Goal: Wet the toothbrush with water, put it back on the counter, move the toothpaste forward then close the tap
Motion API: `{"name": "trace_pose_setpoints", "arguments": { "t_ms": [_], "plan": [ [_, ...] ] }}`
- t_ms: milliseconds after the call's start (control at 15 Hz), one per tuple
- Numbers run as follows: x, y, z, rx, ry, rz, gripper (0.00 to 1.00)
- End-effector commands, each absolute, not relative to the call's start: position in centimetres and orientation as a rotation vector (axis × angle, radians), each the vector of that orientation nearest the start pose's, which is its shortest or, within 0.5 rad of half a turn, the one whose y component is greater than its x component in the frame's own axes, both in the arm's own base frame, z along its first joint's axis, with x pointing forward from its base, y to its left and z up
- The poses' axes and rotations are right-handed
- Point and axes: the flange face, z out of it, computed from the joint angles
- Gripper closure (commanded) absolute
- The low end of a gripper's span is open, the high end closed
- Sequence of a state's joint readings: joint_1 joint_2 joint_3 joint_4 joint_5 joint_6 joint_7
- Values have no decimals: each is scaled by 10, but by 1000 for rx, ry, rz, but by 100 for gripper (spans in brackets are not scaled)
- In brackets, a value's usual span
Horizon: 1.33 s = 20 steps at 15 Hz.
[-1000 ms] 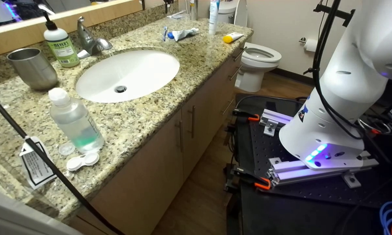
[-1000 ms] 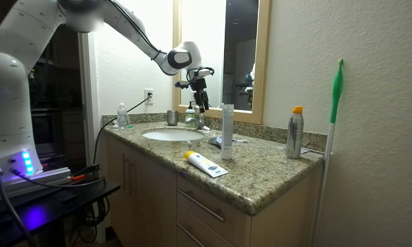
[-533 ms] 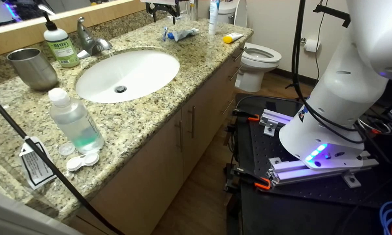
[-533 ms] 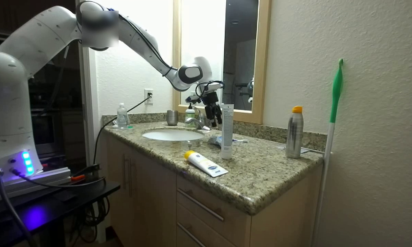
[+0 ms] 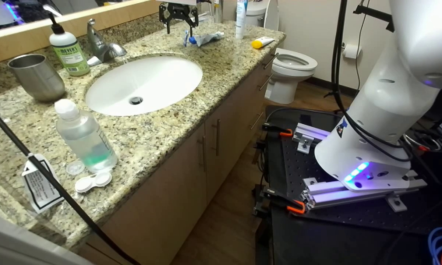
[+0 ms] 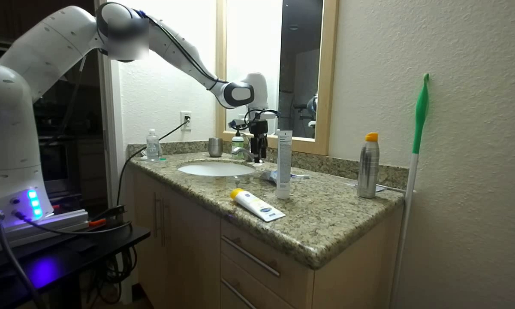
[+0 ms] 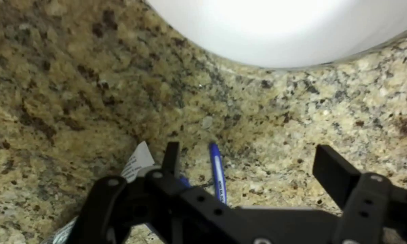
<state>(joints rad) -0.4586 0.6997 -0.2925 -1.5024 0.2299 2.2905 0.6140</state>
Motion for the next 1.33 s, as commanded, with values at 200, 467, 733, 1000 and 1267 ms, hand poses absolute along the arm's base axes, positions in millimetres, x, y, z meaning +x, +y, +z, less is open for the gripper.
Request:
{"name": "trace_pose_setpoints", "arguments": {
  "t_ms": [200,467,733,1000,1267],
  "plan": [
    [566,-465,264,-2348,2094,-166,0],
    [577,-484,252,-2325,2164,-353,0],
    [575,-489,251,-2315,2179,-427,0],
    [576,-486,235,-2305,2166,-286,0],
    [574,-482,232,-2316,2189,-268,0]
  ]
}}
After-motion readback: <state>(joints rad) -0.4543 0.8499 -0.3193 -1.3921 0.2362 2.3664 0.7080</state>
